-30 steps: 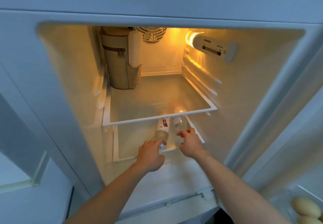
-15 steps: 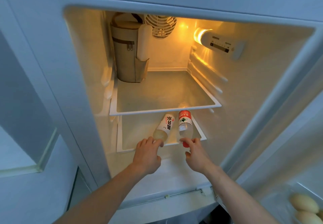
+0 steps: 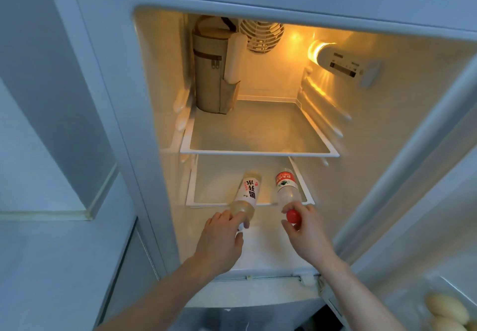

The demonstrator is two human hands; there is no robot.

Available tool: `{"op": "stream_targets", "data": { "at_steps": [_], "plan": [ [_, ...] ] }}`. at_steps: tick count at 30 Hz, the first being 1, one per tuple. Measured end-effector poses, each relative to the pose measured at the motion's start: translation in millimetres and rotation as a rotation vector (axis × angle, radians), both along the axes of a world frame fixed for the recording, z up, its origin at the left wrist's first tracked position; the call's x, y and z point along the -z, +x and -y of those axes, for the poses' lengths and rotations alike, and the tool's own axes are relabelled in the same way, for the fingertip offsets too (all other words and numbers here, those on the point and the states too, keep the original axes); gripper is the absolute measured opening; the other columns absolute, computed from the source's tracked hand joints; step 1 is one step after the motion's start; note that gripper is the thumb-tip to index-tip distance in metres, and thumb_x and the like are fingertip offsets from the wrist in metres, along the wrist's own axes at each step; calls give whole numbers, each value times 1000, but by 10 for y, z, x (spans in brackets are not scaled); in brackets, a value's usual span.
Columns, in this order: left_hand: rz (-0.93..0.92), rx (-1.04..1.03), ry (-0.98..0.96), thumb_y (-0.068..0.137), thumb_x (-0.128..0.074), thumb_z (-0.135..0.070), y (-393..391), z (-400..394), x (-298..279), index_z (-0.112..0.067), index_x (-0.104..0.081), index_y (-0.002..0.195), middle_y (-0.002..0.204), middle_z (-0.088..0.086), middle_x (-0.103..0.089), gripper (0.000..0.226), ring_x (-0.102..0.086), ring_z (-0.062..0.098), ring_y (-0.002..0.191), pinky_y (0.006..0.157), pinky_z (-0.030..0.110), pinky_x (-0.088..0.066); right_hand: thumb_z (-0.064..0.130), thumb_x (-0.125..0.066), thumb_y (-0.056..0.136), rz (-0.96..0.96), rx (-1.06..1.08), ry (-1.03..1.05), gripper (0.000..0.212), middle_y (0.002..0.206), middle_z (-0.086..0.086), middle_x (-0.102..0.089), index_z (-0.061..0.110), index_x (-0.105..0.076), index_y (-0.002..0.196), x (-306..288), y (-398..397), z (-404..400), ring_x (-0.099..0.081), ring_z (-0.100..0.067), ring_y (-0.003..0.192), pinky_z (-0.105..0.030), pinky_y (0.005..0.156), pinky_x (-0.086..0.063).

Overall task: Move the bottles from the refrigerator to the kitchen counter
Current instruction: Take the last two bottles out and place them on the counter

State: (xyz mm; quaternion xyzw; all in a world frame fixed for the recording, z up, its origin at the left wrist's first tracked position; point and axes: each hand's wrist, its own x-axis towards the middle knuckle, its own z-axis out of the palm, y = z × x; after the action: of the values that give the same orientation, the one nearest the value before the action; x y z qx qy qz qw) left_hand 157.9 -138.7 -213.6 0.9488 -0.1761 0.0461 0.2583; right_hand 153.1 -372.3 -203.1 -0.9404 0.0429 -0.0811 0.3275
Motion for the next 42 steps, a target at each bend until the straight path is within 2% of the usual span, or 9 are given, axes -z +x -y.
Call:
{"op": "stream_targets", "data": {
  "at_steps": [3, 9, 12, 15, 20, 26, 33, 37, 42],
  "plan": [
    [39, -50, -69, 99, -62, -29, -182, 25, -143, -41, -52, 115, 122, -15, -61, 22, -56, 9, 100, 92, 21, -42, 27, -72, 94, 140, -14, 45, 22, 93, 16, -49, 40, -56, 101, -213, -87, -51, -56, -13, 82, -36, 71, -48],
    [133, -164, -184, 101, -59, -23, -657, 61, -412, -42, -49, 115, 96, -17, -55, 26, -53, 11, 78, 67, 18, -38, 26, -62, 98, 228, -68, 132, 19, 100, 12, -55, 42, -54, 105, -472, -363, 16, -62, -21, 89, -48, 81, -55],
    [111, -234, -223, 102, -53, -28, -961, 64, -539, -41, -53, 109, 93, -16, -62, 15, -58, 12, 78, 65, 30, -47, 29, -60, 99, 180, -144, 145, 16, 98, 17, -55, 43, -54, 103, -603, -545, 103, -64, -23, 87, -51, 74, -59],
    [51, -302, -200, 102, -50, -38, -1377, 55, -506, -40, -52, 104, 74, -10, -58, 4, -56, 12, 70, 56, 30, -39, 36, -60, 99, 75, -279, 114, 9, 98, 14, -62, 42, -55, 103, -651, -810, 122, -67, -22, 86, -50, 75, -60],
    [-79, -425, -219, 99, -53, -43, -2246, -27, -308, -40, -52, 97, 73, -6, -62, 5, -59, 13, 71, 60, 33, -45, 44, -60, 96, -100, -493, -3, 8, 102, 13, -65, 45, -54, 101, -509, -1418, -42, -68, -17, 86, -43, 85, -56],
    [-132, -567, -241, 99, -53, -46, -3249, -226, -187, -38, -54, 95, 74, -12, -60, 9, -55, 7, 70, 59, 30, -41, 44, -64, 96, -254, -742, -52, 7, 95, 12, -68, 40, -59, 99, -433, -2040, -443, -69, -14, 83, -41, 84, -57],
    [-107, -809, -257, 97, -57, -44, -4260, -554, -250, -33, -58, 98, 70, -19, -58, 11, -53, 5, 68, 64, 29, -46, 48, -64, 94, -261, -1007, -104, 14, 91, 8, -68, 35, -60, 99, -531, -2636, -1143, -68, -14, 81, -41, 81, -56],
    [-95, -971, -284, 96, -58, -44, -4970, -821, -316, -38, -57, 98, 71, -25, -58, 6, -53, 8, 65, 61, 28, -45, 42, -65, 96, -213, -1169, -159, 12, 79, 10, -63, 32, -60, 94, -622, -3076, -1665, -58, -6, 77, -18, 68, -43],
    [-70, -1129, -333, 96, -59, -43, -5987, -1130, -449, -39, -60, 98, 61, -18, -56, 5, -50, 7, 58, 59, 26, -44, 43, -66, 95, -188, -1347, -180, 13, 81, 11, -63, 32, -60, 97, -643, -3779, -2386, -60, -7, 77, -26, 70, -43]
  ]
}}
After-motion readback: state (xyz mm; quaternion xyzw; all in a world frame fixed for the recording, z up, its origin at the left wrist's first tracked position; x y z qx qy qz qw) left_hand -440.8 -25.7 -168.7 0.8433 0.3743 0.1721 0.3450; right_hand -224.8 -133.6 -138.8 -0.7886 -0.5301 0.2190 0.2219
